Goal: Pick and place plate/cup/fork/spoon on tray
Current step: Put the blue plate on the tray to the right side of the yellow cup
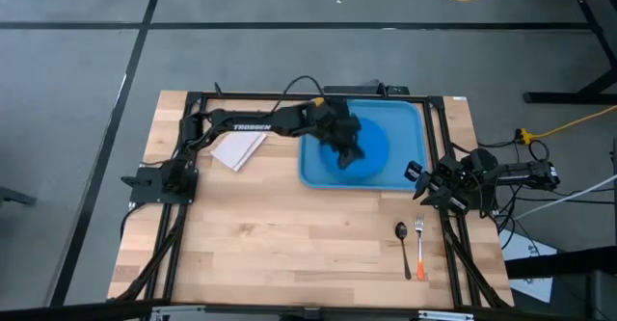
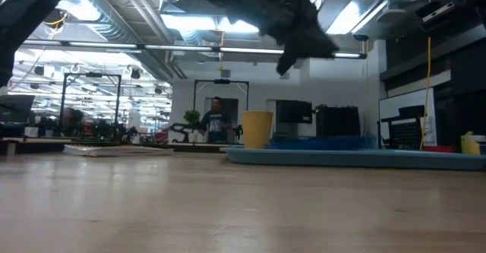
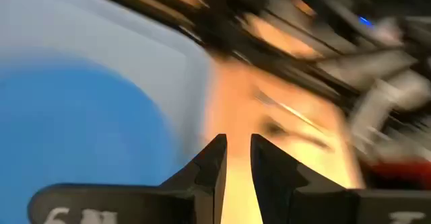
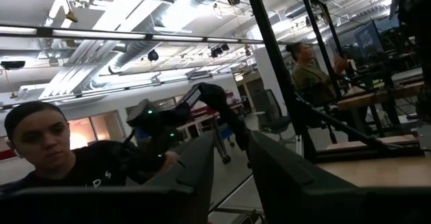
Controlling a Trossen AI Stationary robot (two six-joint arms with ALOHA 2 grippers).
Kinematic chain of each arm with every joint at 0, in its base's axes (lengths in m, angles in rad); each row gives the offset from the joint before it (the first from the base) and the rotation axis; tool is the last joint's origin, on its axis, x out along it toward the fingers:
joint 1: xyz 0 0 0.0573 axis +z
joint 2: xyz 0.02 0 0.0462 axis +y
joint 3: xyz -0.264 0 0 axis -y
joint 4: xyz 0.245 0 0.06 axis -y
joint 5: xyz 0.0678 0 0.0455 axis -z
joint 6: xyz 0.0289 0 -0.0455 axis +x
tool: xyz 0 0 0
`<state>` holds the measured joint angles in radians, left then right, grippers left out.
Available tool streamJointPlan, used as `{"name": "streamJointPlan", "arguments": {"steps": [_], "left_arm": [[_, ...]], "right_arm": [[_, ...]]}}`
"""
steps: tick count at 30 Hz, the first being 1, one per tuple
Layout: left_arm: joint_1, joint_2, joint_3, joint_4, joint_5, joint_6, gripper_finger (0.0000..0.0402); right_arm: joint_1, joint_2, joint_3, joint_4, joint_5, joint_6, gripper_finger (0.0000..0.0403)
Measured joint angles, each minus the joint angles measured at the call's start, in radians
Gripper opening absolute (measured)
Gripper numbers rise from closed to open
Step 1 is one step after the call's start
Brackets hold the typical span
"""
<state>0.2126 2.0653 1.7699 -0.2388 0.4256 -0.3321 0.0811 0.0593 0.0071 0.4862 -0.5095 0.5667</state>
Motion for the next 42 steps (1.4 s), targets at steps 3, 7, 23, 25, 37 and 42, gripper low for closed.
{"name": "streamJointPlan", "arguments": {"steps": [3,7,23,25,37,42], "left_arm": [[-0.074,-0.017,0.002,-0.036,0.075,-0.005,0.0059],[-0.172,-0.034,0.001,-0.240,0.108,0.016,0.0059],[-0.376,-0.037,0.000,-1.084,-0.701,0.002,0.0059],[-0.334,-0.038,-0.006,-1.032,-0.786,0.070,0.0059],[-0.051,-0.037,-0.157,-0.607,-0.747,0.161,0.0059],[-0.014,-0.037,-0.253,-0.463,-0.745,0.164,0.0059]], "right_arm": [[0.000,0.000,0.000,0.000,-0.001,0.002,0.0102],[0.000,0.000,0.000,-0.006,-0.017,0.005,0.0102],[0.000,0.000,0.000,-0.032,0.015,-0.023,0.0102],[0.000,0.000,0.000,-0.043,0.041,-0.025,0.0102],[0.000,0.000,0.000,-0.078,0.053,0.025,0.0102],[0.000,-0.001,0.000,-0.117,0.055,0.002,0.0102]]}}
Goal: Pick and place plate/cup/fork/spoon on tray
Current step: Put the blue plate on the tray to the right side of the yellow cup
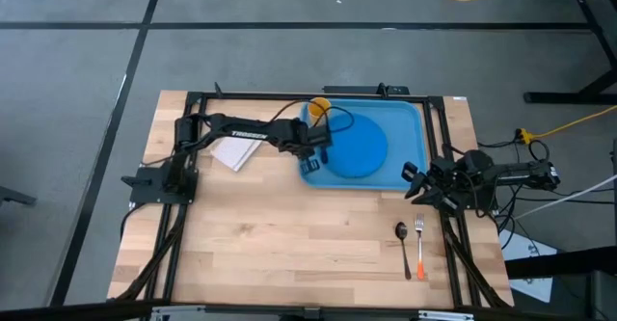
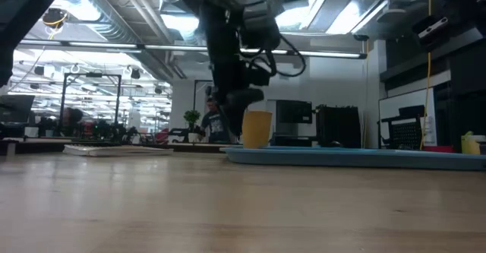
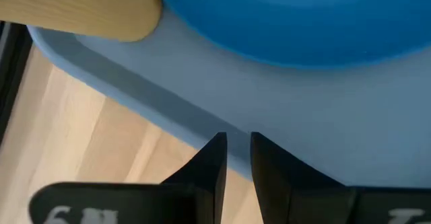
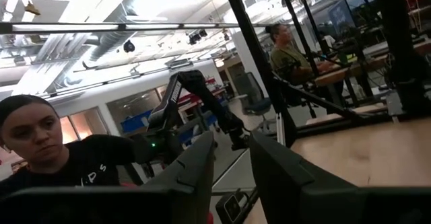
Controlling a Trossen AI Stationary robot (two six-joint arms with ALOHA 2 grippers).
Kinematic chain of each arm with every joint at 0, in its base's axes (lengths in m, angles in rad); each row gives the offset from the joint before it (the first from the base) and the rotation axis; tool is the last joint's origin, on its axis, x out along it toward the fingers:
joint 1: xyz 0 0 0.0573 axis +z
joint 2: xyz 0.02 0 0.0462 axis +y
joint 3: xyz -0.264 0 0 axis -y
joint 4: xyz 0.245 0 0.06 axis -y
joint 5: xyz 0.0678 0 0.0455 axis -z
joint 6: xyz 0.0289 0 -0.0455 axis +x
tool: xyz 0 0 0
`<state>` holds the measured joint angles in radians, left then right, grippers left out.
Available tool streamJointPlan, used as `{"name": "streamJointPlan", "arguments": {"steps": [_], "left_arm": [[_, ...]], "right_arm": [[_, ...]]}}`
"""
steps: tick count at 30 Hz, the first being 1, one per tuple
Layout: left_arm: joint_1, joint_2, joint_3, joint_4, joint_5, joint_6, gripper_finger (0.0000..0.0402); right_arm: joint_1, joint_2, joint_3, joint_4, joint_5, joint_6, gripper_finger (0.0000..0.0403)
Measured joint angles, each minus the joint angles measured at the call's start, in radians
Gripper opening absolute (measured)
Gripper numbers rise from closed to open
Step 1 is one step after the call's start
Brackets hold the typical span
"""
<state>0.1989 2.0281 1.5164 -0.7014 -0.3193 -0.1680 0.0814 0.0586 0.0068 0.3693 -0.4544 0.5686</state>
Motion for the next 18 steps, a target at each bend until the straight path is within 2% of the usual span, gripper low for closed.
{"name": "streamJointPlan", "arguments": {"steps": [7,13,18], "left_arm": [[-0.007,0.026,-0.033,0.123,0.015,0.071,0.0059],[-0.009,0.066,-0.035,0.128,0.026,0.075,0.0059],[-0.009,0.077,-0.035,0.196,0.026,0.086,0.0059]], "right_arm": [[0.000,0.000,0.000,-0.005,0.001,0.001,0.0102],[0.000,0.000,0.000,-0.004,0.002,0.002,0.0102],[0.000,0.000,0.000,-0.003,0.002,0.002,0.0102]]}}
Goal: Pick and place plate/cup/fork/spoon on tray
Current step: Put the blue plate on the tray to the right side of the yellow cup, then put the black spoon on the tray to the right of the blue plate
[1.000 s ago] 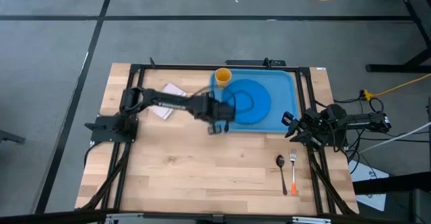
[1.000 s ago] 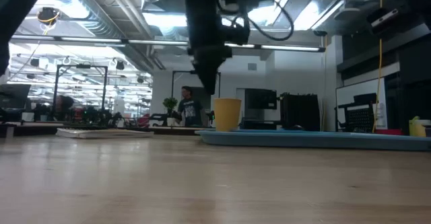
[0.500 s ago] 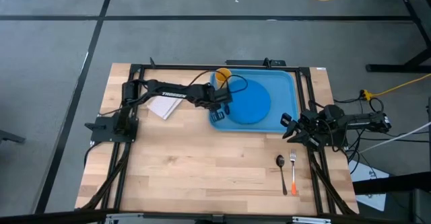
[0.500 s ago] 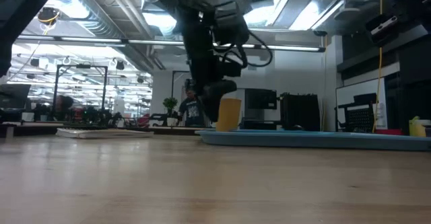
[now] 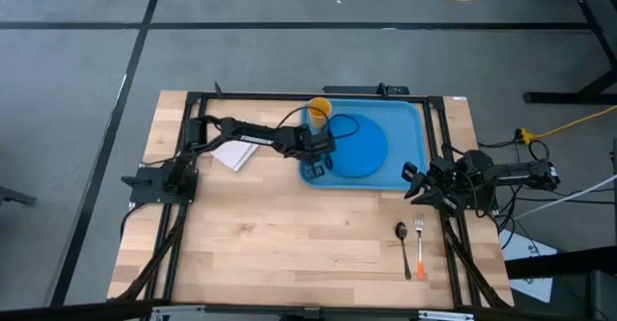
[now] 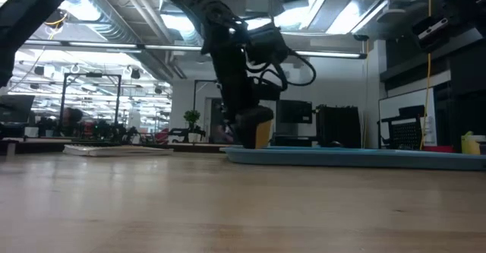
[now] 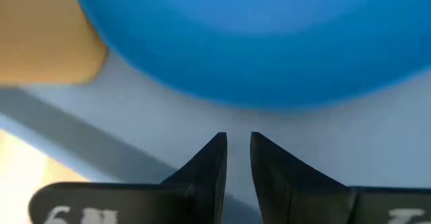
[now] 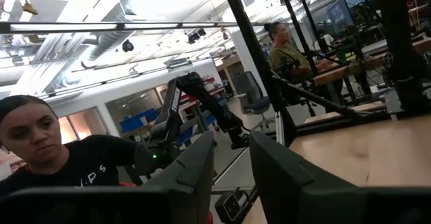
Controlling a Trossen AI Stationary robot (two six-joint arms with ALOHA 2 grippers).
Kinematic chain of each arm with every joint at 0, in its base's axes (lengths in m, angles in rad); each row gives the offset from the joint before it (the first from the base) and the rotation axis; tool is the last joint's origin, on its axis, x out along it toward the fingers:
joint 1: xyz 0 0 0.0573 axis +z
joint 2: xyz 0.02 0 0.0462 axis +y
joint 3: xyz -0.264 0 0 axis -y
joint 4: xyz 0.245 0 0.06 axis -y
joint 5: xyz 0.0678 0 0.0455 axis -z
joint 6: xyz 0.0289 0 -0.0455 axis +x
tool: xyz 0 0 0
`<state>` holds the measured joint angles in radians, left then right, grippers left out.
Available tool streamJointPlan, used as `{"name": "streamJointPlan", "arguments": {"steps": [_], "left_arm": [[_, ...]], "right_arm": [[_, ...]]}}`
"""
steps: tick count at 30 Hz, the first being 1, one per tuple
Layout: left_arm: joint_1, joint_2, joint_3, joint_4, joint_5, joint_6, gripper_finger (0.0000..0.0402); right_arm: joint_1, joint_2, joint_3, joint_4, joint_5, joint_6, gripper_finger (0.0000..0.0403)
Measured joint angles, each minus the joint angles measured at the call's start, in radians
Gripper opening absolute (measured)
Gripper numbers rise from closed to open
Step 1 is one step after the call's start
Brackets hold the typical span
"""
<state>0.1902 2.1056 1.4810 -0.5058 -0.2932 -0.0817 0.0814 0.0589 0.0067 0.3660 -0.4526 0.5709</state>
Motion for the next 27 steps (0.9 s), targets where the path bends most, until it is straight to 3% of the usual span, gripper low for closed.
{"name": "streamJointPlan", "arguments": {"steps": [16,22,27], "left_arm": [[-0.004,0.000,0.001,0.106,0.051,0.013,0.0059],[-0.044,-0.041,0.001,0.048,0.165,-0.013,0.0059],[-0.103,-0.141,0.001,-0.074,0.211,-0.164,0.0059]], "right_arm": [[0.000,0.000,0.000,-0.005,-0.001,0.001,0.0102],[0.000,0.000,0.000,-0.005,-0.002,0.002,0.0102],[0.000,0.000,0.000,-0.025,0.035,0.001,0.0102]]}}
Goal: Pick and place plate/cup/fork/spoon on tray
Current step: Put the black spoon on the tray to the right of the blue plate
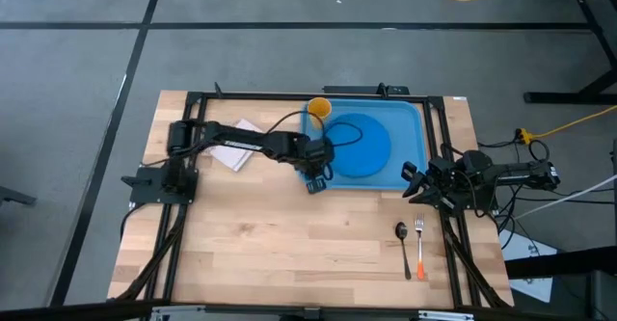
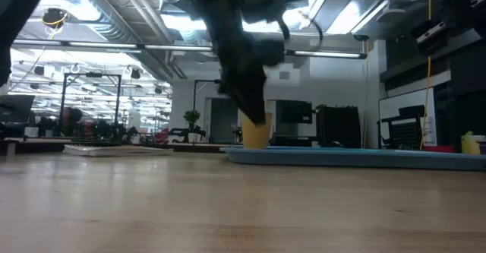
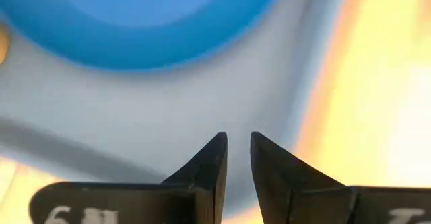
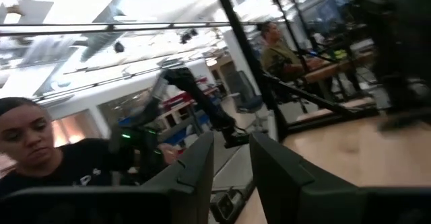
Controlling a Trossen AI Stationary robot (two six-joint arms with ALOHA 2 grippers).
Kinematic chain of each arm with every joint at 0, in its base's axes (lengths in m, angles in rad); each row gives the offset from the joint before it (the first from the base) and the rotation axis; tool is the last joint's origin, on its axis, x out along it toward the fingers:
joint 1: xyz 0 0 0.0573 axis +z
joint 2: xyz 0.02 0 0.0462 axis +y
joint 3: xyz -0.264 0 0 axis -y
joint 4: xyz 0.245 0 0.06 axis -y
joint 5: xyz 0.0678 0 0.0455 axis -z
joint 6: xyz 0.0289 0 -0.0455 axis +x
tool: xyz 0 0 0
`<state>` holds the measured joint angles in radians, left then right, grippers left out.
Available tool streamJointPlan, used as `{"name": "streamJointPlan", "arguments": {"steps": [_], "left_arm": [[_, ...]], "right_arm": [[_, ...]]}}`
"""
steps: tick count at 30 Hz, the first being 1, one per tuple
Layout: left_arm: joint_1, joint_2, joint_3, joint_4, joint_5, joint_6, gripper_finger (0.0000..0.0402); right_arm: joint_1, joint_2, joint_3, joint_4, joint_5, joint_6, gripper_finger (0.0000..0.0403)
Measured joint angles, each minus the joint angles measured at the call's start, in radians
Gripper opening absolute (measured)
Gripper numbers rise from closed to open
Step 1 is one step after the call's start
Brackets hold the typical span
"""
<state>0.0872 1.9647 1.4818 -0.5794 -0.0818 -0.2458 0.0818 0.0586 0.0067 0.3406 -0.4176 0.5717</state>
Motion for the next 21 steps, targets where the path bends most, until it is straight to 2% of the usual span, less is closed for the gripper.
{"name": "streamJointPlan", "arguments": {"steps": [4,13,17,19,21], "left_arm": [[-0.066,-0.104,0.002,-0.114,-0.002,-0.037,0.0059],[-0.192,-0.298,0.002,-0.326,-0.058,0.023,0.0059],[-0.255,-0.355,0.002,-0.437,-0.028,-0.148,0.0059],[-0.305,-0.368,0.001,-0.540,-0.019,-0.149,0.0059],[-0.363,-0.381,-0.023,-0.639,-0.086,-0.149,0.0059]], "right_arm": [[0.000,0.002,0.000,-0.052,0.060,-0.001,0.0102],[0.000,0.008,0.000,-0.073,0.152,-0.006,0.0102],[0.000,0.013,0.000,-0.073,0.155,-0.005,0.0102],[0.000,0.012,0.000,-0.075,0.155,-0.004,0.0102],[0.000,0.011,0.000,-0.072,0.156,-0.001,0.0102]]}}
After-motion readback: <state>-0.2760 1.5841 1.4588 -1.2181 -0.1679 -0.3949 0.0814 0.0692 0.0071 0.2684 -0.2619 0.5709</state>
